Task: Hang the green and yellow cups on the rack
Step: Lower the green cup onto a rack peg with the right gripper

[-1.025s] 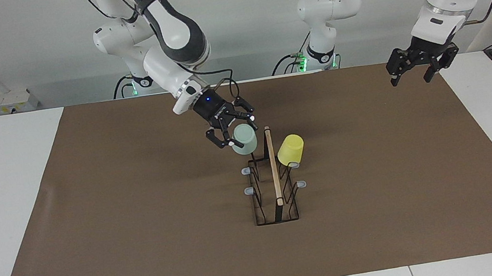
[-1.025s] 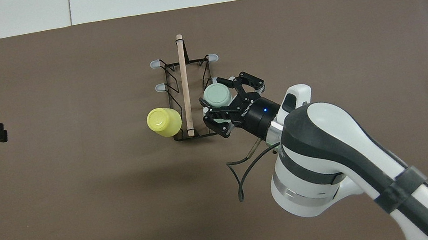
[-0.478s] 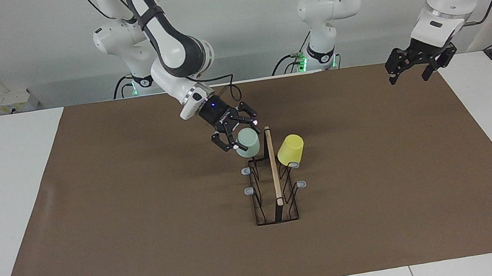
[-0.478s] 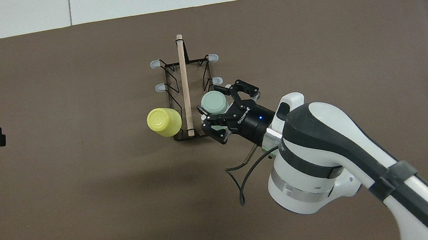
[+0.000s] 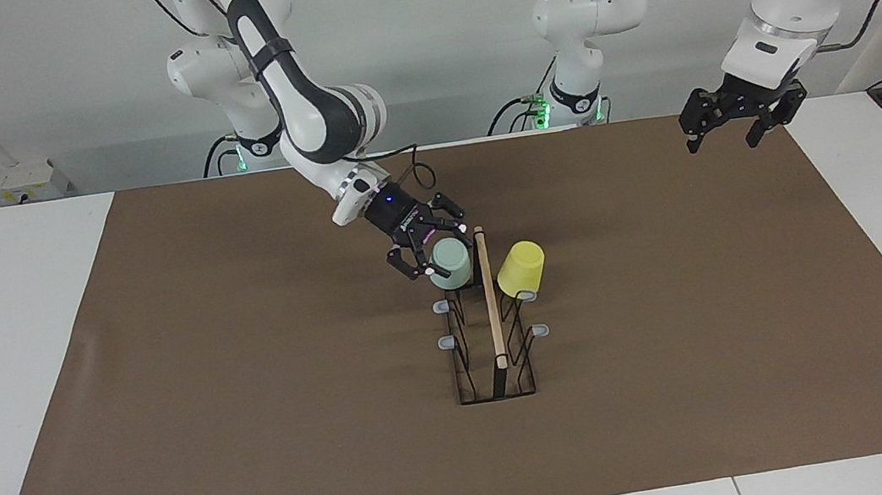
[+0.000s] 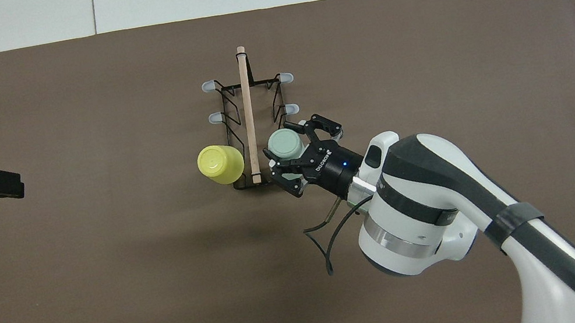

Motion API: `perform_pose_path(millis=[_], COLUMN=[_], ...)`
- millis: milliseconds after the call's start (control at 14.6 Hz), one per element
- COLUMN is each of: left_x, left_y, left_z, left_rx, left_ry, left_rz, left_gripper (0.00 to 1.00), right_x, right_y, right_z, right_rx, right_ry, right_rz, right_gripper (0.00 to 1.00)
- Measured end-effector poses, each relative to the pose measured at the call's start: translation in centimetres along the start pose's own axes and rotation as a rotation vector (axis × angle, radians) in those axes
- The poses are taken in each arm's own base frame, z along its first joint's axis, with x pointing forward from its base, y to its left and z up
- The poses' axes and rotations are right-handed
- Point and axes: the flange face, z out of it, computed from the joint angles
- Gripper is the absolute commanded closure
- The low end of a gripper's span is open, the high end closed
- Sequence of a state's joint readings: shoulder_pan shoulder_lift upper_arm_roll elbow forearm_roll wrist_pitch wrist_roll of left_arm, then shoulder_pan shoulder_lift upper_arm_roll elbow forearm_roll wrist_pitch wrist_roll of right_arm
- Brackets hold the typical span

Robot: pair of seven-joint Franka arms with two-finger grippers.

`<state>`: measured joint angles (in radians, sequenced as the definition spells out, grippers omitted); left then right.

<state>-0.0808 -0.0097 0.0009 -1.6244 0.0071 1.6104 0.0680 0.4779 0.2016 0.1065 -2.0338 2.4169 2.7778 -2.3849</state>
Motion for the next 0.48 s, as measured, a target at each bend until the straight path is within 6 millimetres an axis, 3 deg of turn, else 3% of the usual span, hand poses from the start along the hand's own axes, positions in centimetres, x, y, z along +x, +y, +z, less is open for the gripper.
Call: perform_pose_path(millis=[478], left_x=[0.0], left_y=[0.2], left_z=[0.2], left_rx=[0.000], left_ry=[-0.002], left_rz=[0.003], left_gripper=[0.00], right_x=[-2.1], right_y=[-0.1], right_z=[0.7], right_rx=[0.014], right_ry=[0.044], right_rz=[0.015], right_gripper=[1.00])
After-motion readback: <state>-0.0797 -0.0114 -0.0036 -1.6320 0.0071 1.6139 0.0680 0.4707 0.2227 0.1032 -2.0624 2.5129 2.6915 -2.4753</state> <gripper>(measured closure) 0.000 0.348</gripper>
